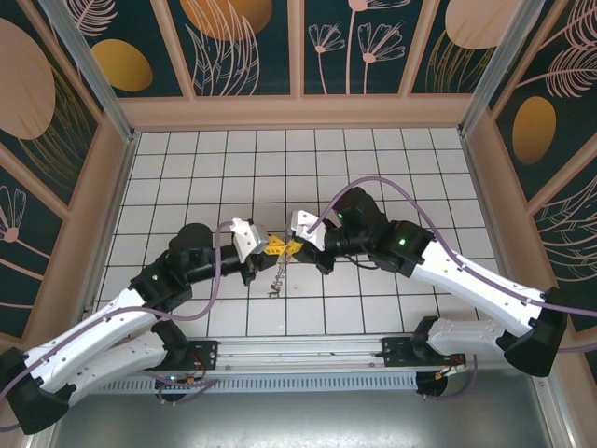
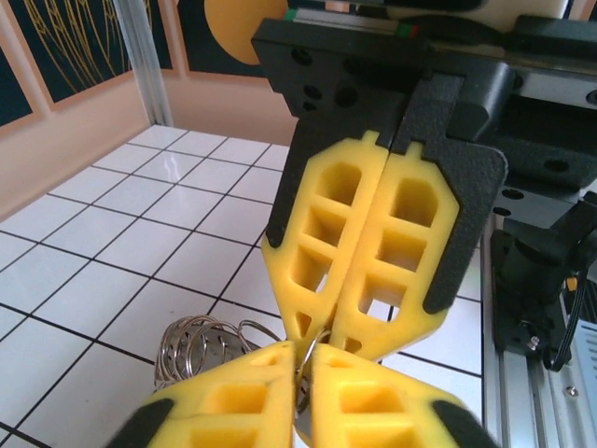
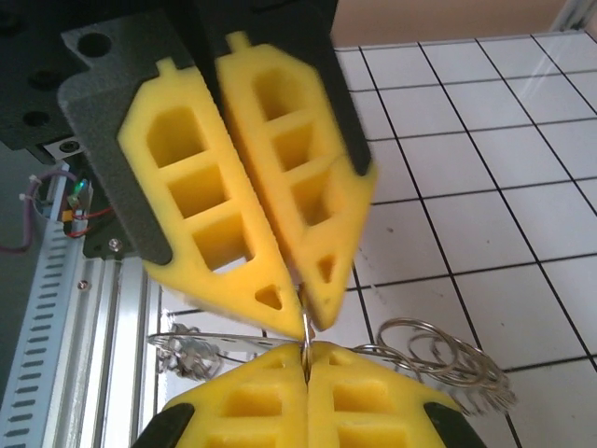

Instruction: Put the keys on the keyring

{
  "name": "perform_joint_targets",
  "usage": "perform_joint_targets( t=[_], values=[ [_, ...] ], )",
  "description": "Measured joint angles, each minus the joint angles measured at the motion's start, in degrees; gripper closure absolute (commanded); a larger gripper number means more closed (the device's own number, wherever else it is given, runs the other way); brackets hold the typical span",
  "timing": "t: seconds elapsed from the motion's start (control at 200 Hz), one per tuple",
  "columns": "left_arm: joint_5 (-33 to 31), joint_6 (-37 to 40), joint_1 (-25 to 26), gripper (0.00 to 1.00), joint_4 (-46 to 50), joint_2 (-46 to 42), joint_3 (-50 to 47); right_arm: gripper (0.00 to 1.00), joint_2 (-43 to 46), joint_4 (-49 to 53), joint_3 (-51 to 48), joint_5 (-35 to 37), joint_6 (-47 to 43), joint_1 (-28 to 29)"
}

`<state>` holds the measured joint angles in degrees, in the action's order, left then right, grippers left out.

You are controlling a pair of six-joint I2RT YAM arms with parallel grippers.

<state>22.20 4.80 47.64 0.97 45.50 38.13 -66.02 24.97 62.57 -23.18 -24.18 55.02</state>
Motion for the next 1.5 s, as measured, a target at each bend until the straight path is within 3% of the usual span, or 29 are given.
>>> perform_joint_targets(
  t=[0.305, 0.48, 0.851, 0.911, 0.966, 1.061, 1.171, 1.271, 1.321, 1.421, 1.501],
  values=[
    [2.1, -0.4, 0.0, 1.0, -1.8, -0.3, -0.7, 1.0, 0.9, 0.9, 0.1, -0.4, -0.8, -0.2],
    [4.3, -3.8, 0.0, 1.0, -8.8, -3.3, -3.4, 0.93, 4.1, -3.6, -2.0, -2.6, 0.4, -0.2],
    [7.9, -11.1, 0.1, 1.0, -24.7, -5.2, -9.9, 0.92, 8.2, -12.0, -6.7, -7.1, 4.3, -0.2],
    [8.1, -12.0, 0.1, 1.0, -26.9, -5.2, -10.6, 0.93, 8.3, -12.5, -6.8, -7.5, 4.9, -0.2],
    [8.4, -12.8, 0.1, 1.0, -29.0, -5.2, -11.3, 1.0, 8.5, -12.9, -6.8, -7.9, 5.0, -0.2],
    [8.7, -13.5, 0.0, 1.0, -30.8, -4.9, -11.7, 1.0, 8.8, -13.1, -6.8, -8.0, 5.4, -0.2],
    [8.4, -12.4, 0.0, 1.0, -27.6, -4.1, -10.2, 1.0, 8.9, -12.0, -6.7, -6.8, 5.1, -0.2],
    [7.1, -9.4, 0.1, 0.77, -20.1, -3.2, -6.4, 1.0, 8.4, -9.9, -5.6, -4.8, 4.5, -0.3],
    [5.5, -7.8, 0.0, 0.7, -15.5, -2.3, -3.7, 1.0, 7.6, -8.3, -4.3, -3.5, 3.7, -0.3],
    [2.9, -4.7, 0.1, 0.69, -8.8, -0.2, 0.7, 1.0, 5.8, -6.0, -2.4, -0.9, 2.4, -0.3],
    [1.4, -2.9, 0.1, 0.74, -5.0, 1.0, 2.3, 1.0, 4.3, -4.3, -1.7, 0.5, 1.7, -0.3]
  ],
)
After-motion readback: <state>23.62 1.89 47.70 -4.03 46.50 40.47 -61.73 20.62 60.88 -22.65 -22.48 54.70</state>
